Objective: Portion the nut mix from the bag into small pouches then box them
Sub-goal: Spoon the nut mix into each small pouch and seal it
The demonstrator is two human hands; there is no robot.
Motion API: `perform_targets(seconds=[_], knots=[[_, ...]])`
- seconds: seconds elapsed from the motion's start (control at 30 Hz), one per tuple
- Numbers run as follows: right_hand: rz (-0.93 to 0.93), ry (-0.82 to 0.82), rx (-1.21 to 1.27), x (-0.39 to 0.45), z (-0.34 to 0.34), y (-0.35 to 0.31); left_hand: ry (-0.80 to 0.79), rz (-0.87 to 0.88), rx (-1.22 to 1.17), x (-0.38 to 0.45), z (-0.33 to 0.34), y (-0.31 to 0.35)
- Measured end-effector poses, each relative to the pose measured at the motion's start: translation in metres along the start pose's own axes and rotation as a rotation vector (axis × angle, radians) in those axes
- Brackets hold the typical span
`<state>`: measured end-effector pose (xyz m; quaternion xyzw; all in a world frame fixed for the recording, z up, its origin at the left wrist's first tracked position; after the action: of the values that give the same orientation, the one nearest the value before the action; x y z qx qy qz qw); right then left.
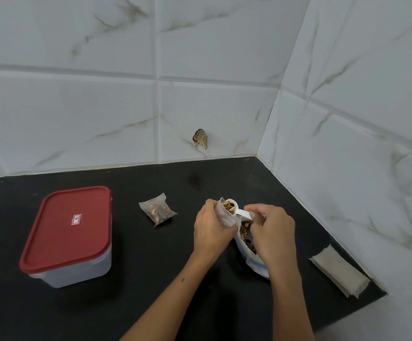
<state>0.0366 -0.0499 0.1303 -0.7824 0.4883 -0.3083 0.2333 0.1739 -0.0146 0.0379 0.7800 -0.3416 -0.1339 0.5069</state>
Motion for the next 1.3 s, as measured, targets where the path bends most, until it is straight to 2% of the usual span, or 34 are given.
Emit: perform_targets(seconds=[0.07,0.13,0.2,0.33,0.47,0.53,0.8,0.9,1.03,1.1,1.2,1.3], knots=[[-0.087,-0.104,-0.162,0.002,0.007,-0.012,-0.021,-0.015,-0.024,0.0,0.0,0.0],[-0.147,-0.29,-0.341,0.004,0.02,-0.023,-0.024,-0.051,-0.072,0.0,-0.002,-0.002],[-0.186,-0.328,-0.365,0.008,0.027,-0.026,-0.026,-0.068,-0.115,0.0,-0.004,-0.002],[-0.242,-0.207,-0.342,0.006,0.029,-0.026,-0.019,-0.072,-0.155,0.003,-0.01,-0.002],[-0.459,0.161,-0.106,-0.006,0.004,-0.044,-0.003,-0.071,-0.162,0.005,-0.015,0.002],[-0.494,0.169,-0.106,-0.009,0.004,-0.044,-0.009,-0.075,-0.163,0.005,-0.016,0.002],[-0.184,0.093,0.189,-0.003,-0.002,-0.011,-0.003,-0.085,-0.145,-0.003,-0.019,-0.001],[-0.095,0.016,0.322,-0.005,0.0,0.001,0.001,-0.103,-0.162,-0.01,-0.02,-0.004],[-0.065,-0.047,0.343,-0.013,0.005,0.008,-0.015,-0.113,-0.141,-0.019,-0.018,-0.007],[-0.001,-0.011,0.428,-0.016,0.004,0.017,-0.014,-0.111,-0.148,-0.024,-0.018,-0.008],[0.216,0.105,0.671,-0.019,0.002,0.044,-0.013,-0.112,-0.128,-0.032,-0.016,-0.011],[0.383,0.148,0.658,-0.019,0.004,0.076,-0.041,-0.127,-0.13,-0.038,-0.01,-0.016]])
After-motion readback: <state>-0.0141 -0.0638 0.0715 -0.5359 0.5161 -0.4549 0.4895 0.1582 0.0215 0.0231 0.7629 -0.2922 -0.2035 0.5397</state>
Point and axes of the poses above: each hand's wrist, its own x-axis towards the middle knuckle, its own z-axis out of the palm, y = z × x, the point moved 8 cm from there along x, towards the middle knuckle, and after that the axes turned 4 degrees about x, right-handed, at the moved point
